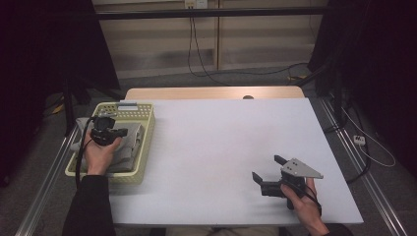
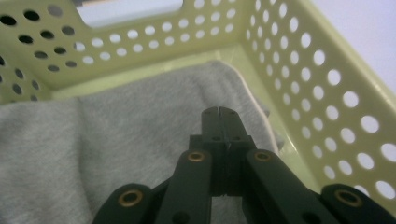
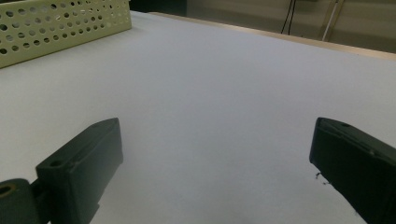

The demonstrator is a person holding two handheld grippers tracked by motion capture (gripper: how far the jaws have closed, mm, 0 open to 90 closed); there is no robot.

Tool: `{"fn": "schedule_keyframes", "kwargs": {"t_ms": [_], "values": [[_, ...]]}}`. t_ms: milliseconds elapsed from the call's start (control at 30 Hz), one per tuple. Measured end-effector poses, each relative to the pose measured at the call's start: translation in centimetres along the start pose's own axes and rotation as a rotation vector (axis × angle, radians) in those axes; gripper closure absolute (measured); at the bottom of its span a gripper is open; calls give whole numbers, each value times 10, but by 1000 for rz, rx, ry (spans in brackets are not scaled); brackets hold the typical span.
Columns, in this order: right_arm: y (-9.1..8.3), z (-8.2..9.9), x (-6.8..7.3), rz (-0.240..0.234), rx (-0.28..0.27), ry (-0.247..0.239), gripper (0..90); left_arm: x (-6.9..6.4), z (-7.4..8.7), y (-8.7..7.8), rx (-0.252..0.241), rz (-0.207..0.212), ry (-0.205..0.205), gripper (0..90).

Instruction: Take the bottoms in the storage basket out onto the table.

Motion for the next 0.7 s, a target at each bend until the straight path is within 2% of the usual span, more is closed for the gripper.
{"fn": "schedule_keyframes", "kwargs": {"t_ms": [100,167,300,467,567,633,700], "values": [[0,0,0,0,1,0,26,1,1,1,8,-10,12,900],[0,0,0,-1,0,-1,26,1,2,2,9,8,9,900],[0,0,0,0,0,1,26,0,5,8,50,10,16,900],[0,0,0,-1,1,0,26,9,5,11,77,-62,25,900],[0,0,0,2,2,2,25,15,7,16,107,-67,15,900],[0,0,0,2,2,4,25,16,8,18,118,-51,-5,900],[1,0,-1,4,2,6,26,19,11,21,138,-75,-8,900]]}}
Point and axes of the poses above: each handheld gripper's, and its own axes: y roughly forward along the jaws, z roughly out of its underside, x roughly to its left, the point moved 7 cm from there along y, roughly forward along the jaws, and after that the axes turned 1 degree about x, right-handed, at the moved point
